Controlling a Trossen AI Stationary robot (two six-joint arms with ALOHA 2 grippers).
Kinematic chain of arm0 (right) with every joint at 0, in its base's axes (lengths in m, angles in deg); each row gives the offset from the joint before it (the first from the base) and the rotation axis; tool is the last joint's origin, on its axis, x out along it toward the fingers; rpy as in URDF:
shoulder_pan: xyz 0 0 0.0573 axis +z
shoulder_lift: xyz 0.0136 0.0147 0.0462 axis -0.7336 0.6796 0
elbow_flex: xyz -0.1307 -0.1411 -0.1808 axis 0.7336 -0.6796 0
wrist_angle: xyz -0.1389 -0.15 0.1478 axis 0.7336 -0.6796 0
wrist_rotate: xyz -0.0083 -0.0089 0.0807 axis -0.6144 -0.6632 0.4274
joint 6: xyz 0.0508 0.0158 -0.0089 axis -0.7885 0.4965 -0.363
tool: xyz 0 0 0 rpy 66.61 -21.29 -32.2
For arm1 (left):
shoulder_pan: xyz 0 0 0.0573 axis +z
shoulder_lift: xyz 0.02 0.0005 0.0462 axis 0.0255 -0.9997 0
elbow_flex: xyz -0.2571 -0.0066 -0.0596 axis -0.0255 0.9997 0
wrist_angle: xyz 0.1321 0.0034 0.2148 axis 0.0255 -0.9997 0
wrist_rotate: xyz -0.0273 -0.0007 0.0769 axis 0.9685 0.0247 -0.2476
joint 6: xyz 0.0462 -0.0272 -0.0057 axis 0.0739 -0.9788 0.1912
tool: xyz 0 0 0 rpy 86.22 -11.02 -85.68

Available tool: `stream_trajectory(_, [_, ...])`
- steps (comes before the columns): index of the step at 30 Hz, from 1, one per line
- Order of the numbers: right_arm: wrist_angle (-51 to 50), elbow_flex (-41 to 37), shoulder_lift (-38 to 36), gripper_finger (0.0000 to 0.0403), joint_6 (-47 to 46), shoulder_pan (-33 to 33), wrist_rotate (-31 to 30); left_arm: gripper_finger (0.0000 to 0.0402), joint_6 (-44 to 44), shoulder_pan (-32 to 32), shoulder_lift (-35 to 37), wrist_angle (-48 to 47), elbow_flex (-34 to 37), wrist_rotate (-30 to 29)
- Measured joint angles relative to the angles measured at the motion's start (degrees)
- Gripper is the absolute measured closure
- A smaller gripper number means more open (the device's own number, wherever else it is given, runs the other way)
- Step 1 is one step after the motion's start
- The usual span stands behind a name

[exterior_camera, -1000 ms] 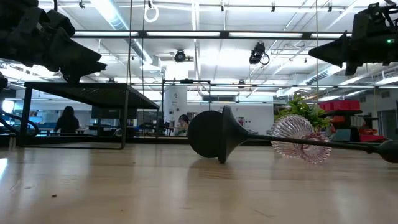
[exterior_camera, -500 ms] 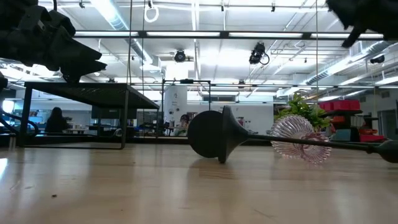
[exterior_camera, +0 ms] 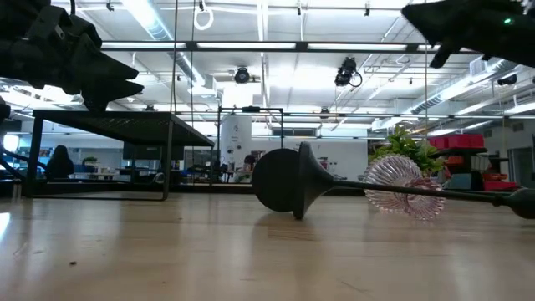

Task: Pick & Place candle stick holders
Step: Put the top pink candle holder on the shelf

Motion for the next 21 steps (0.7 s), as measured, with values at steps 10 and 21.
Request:
stream_trajectory(10, [-0.5, 12.1, 22.2, 0.0389, -1.6, -4.8, -8.0, 0.0229, -0.3, 0.0, 0.0, 0.0, 0.0, 0.0])
stream_trajectory(21, [-5.4, 21.8, 37.6, 0.0389, 0.0, -6.4, -11.4, 0.0229, -0.3, 0.0, 0.0, 0.0, 0.0, 1.4])
